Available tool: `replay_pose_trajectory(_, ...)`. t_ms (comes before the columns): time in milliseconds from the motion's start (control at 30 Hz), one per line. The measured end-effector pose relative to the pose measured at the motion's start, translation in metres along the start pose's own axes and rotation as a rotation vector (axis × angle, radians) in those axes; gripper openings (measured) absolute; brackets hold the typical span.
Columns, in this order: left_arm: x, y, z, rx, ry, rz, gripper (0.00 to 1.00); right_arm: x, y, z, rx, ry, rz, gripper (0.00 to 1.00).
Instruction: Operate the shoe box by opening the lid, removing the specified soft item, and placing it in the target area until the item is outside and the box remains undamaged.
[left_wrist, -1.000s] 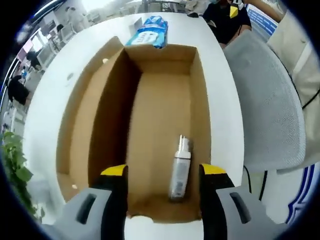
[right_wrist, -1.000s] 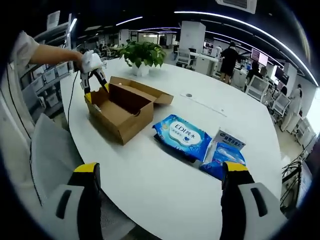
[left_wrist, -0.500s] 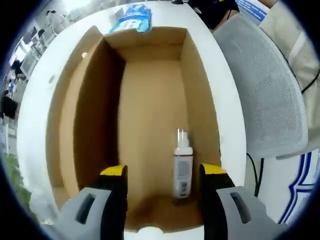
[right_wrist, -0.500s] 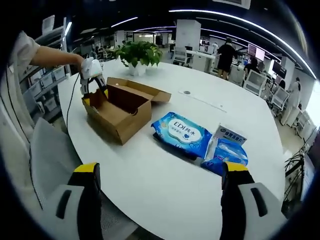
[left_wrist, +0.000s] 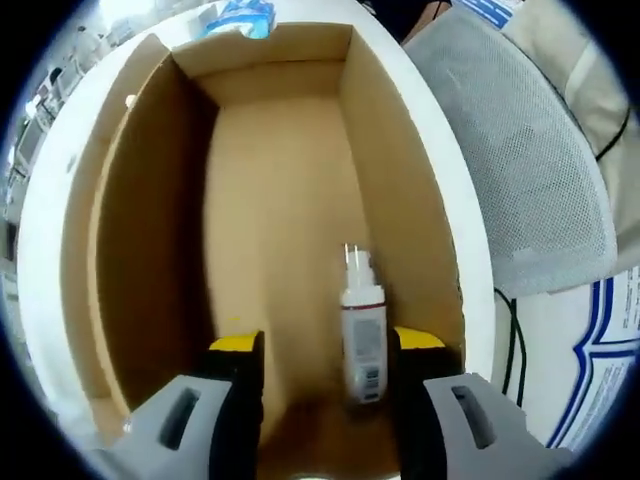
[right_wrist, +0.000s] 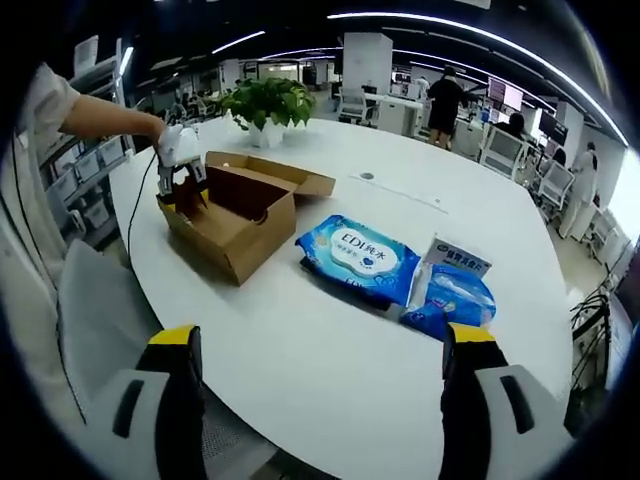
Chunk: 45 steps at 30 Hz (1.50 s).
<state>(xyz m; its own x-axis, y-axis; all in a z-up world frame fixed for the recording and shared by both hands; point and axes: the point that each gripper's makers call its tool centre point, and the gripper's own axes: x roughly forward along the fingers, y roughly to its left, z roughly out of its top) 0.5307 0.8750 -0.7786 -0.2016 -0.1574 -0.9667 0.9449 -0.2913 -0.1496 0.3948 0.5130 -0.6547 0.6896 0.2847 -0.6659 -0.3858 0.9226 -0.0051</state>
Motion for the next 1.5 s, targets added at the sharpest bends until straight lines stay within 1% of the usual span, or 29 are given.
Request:
replay_pose_trajectory(100, 0.005, -0.004, -0.004, 0.005, 0.006, -0.005, 0.43, 0.000, -0.001, 0.001, -0.012, -0.009, -0.009, 0.91)
replay_pose_trajectory(200, 0.009, -0.007, -0.004, -0.002, 0.002, -0.012, 0.39, 0.002, 0.001, 0.002, -0.003, -0.010, 0.000, 0.91)
replay_pose_trajectory(467, 0.013, -0.012, -0.002, -0.001, -0.018, -0.004, 0.25, 0.005, 0.003, 0.003, -0.018, -0.013, 0.008, 0.90)
replay_pose_trajectory(600, 0.013, -0.013, -0.001, 0.000, -0.020, 0.002, 0.20, 0.005, 0.003, 0.006, -0.025, -0.026, 0.007, 0.87)
replay_pose_trajectory(733, 0.013, -0.013, 0.001, -0.004, -0.023, 0.013, 0.19, 0.005, 0.004, 0.006, -0.027, -0.031, 0.009, 0.86)
replay_pose_trajectory(933, 0.010, -0.007, 0.006, -0.025, -0.033, 0.050, 0.18, 0.003, 0.005, 0.008, -0.024, -0.050, 0.009, 0.83)
replay_pose_trajectory(1100, 0.009, -0.003, 0.009, -0.009, -0.035, 0.082, 0.18, 0.001, 0.005, 0.009, -0.025, -0.059, 0.009, 0.83)
replay_pose_trajectory(1367, -0.004, -0.001, 0.017, -0.011, -0.063, 0.116, 0.17, 0.000, 0.009, 0.010, -0.026, -0.068, 0.023, 0.83)
replay_pose_trajectory(1500, -0.013, -0.001, 0.024, -0.015, -0.084, 0.129, 0.17, 0.001, 0.014, 0.015, -0.042, -0.085, 0.034, 0.81)
